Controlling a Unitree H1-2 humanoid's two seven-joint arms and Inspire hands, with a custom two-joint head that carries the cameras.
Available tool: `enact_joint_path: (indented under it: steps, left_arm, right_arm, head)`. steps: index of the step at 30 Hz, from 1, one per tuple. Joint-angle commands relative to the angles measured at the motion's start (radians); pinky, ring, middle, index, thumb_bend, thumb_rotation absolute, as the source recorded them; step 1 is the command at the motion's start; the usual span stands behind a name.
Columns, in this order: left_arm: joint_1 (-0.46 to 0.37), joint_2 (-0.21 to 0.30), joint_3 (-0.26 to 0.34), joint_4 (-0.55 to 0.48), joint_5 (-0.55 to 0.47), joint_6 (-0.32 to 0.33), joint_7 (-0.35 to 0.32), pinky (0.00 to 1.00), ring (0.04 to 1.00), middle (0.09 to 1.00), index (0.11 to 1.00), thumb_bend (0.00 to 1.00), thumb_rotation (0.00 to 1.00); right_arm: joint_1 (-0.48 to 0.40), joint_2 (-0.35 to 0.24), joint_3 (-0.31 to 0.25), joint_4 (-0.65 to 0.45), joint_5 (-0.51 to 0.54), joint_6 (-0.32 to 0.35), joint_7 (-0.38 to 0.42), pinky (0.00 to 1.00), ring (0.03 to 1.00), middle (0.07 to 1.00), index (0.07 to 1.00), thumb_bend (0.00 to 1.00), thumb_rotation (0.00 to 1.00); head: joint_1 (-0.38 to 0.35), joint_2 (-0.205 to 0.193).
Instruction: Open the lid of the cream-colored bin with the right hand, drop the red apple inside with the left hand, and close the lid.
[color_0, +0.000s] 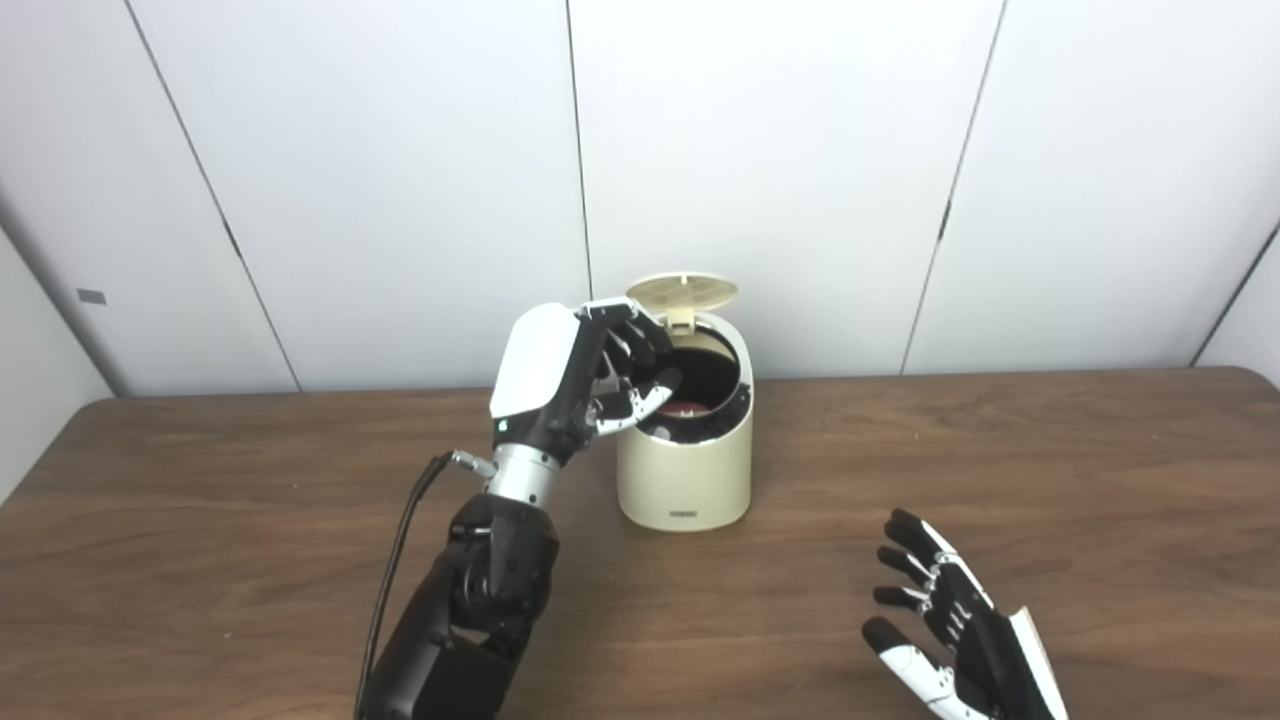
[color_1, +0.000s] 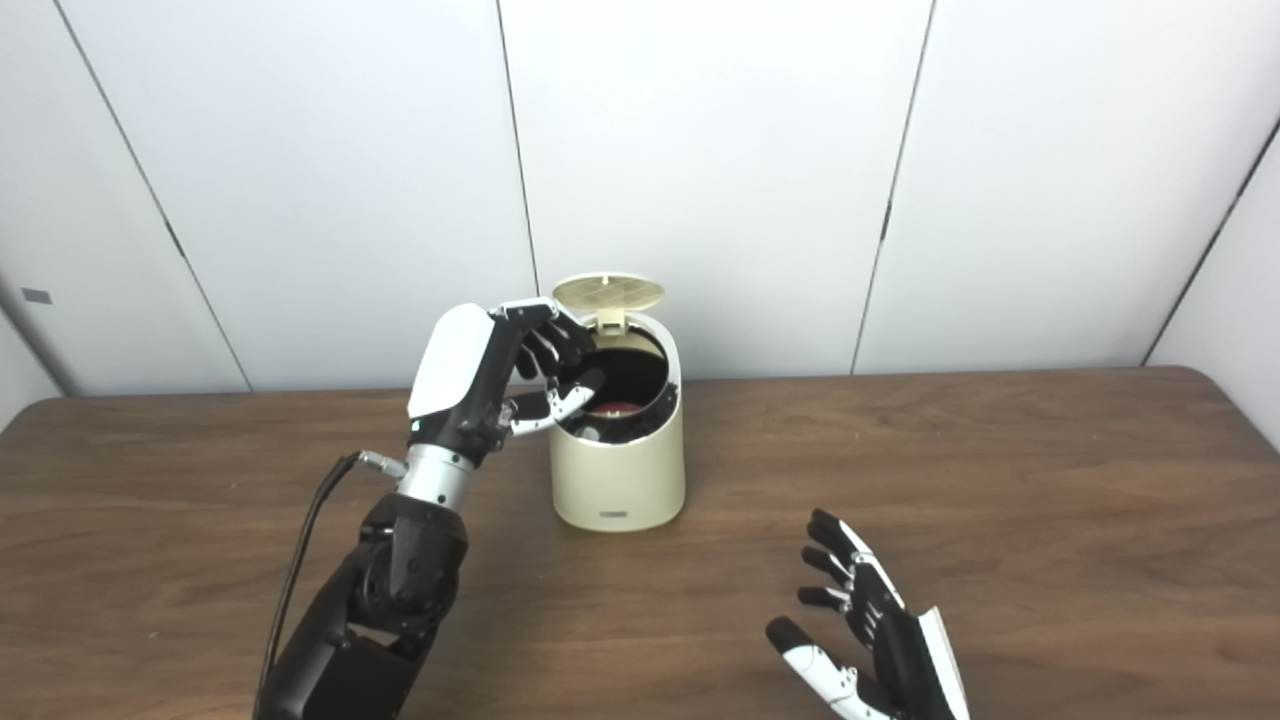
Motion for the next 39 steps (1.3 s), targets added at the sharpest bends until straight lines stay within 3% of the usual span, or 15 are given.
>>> enact_joint_path:
  steps: [1, 4, 9, 15, 17, 19, 20, 21, 22, 23, 27, 28, 33, 39]
  left_arm:
    - [-0.032, -0.012, 0.029, -0.062, -0.035, -0.033, 0.02, 0.4, 0.433, 0.521, 0.464, 0.48, 0.0]
    - [-0.01, -0.026, 0.065, -0.11, -0.079, -0.036, 0.024, 0.34, 0.439, 0.529, 0.477, 0.48, 0.0]
    - [0.052, -0.047, 0.134, -0.216, -0.207, -0.019, -0.005, 0.32, 0.437, 0.519, 0.486, 0.48, 0.0]
    - [0.146, -0.073, 0.206, -0.368, -0.378, 0.139, -0.089, 0.33, 0.443, 0.511, 0.518, 0.48, 0.0]
    - [0.199, -0.077, 0.229, -0.437, -0.426, 0.215, -0.114, 0.4, 0.427, 0.502, 0.531, 0.5, 0.0]
    - [0.251, -0.068, 0.243, -0.485, -0.452, 0.257, -0.131, 0.44, 0.515, 0.489, 0.513, 0.52, 0.0]
    - [0.278, -0.054, 0.245, -0.497, -0.455, 0.258, -0.14, 0.45, 0.524, 0.487, 0.512, 0.52, 0.0]
    - [0.303, -0.036, 0.249, -0.503, -0.464, 0.256, -0.157, 0.46, 0.535, 0.553, 0.505, 0.51, 0.04]
    - [0.328, -0.015, 0.254, -0.505, -0.482, 0.249, -0.179, 0.5, 0.578, 0.624, 0.624, 0.58, 0.18]
    - [0.349, 0.001, 0.261, -0.503, -0.508, 0.236, -0.198, 0.53, 0.614, 0.671, 0.691, 0.6, 0.24]
    - [0.425, 0.025, 0.289, -0.498, -0.602, 0.221, -0.237, 0.62, 0.71, 0.775, 0.815, 0.54, 0.28]
    - [0.446, 0.031, 0.293, -0.496, -0.618, 0.217, -0.246, 0.66, 0.744, 0.803, 0.849, 0.52, 0.33]
    - [0.53, 0.092, 0.264, -0.477, -0.636, 0.176, -0.319, 0.8, 0.851, 0.884, 0.912, 0.53, 0.58]
    - [0.6, 0.088, 0.257, -0.441, -0.63, 0.106, -0.329, 0.84, 0.865, 0.893, 0.922, 0.55, 0.66]
  right_arm:
    - [0.048, 0.021, -0.002, -0.017, 0.009, -0.034, 0.0, 0.7, 0.84, 0.883, 0.876, 0.61, 0.56]
    - [0.048, 0.019, -0.001, -0.018, 0.007, -0.037, 0.001, 0.71, 0.84, 0.883, 0.879, 0.61, 0.57]
    - [0.05, 0.018, -0.003, -0.018, 0.013, -0.038, 0.003, 0.71, 0.843, 0.883, 0.876, 0.61, 0.56]
    - [0.05, 0.02, -0.004, -0.032, 0.015, -0.021, 0.004, 0.71, 0.839, 0.883, 0.875, 0.63, 0.57]
    - [0.05, 0.02, -0.005, -0.04, 0.016, -0.014, 0.005, 0.71, 0.841, 0.883, 0.875, 0.64, 0.57]
    - [0.048, 0.017, -0.005, -0.049, 0.011, -0.014, 0.005, 0.71, 0.844, 0.887, 0.877, 0.63, 0.57]
    - [0.047, 0.017, -0.006, -0.054, 0.012, -0.014, 0.005, 0.71, 0.847, 0.89, 0.878, 0.62, 0.57]
    - [0.044, 0.018, -0.008, -0.06, 0.015, -0.013, 0.005, 0.71, 0.852, 0.891, 0.878, 0.62, 0.57]
    - [0.039, 0.021, -0.01, -0.066, 0.022, -0.009, 0.004, 0.72, 0.857, 0.891, 0.878, 0.61, 0.56]
    - [0.034, 0.023, -0.012, -0.072, 0.031, -0.004, 0.005, 0.72, 0.86, 0.89, 0.876, 0.6, 0.56]
    - [0.015, 0.02, -0.017, -0.088, 0.072, 0.01, 0.016, 0.75, 0.872, 0.898, 0.885, 0.55, 0.54]
    - [0.009, 0.018, -0.018, -0.091, 0.089, 0.013, 0.021, 0.77, 0.884, 0.908, 0.893, 0.53, 0.53]
    - [-0.033, 0.013, -0.024, -0.112, 0.079, 0.048, 0.022, 0.83, 0.912, 0.92, 0.893, 0.57, 0.61]
    - [-0.132, -0.001, -0.051, -0.091, 0.119, 0.06, 0.036, 0.86, 0.925, 0.926, 0.9, 0.6, 0.64]
  head:
    - [0.001, 0.0]
    - [0.004, 0.003]
    - [0.012, 0.007]
    - [0.012, 0.009]
    - [0.01, 0.017]
    - [0.003, 0.018]
    - [0.003, 0.018]
    - [0.003, 0.018]
    - [0.003, 0.018]
    - [0.0, 0.017]
    - [-0.008, 0.024]
    - [-0.009, 0.025]
    - [-0.018, 0.034]
    - [-0.019, 0.039]
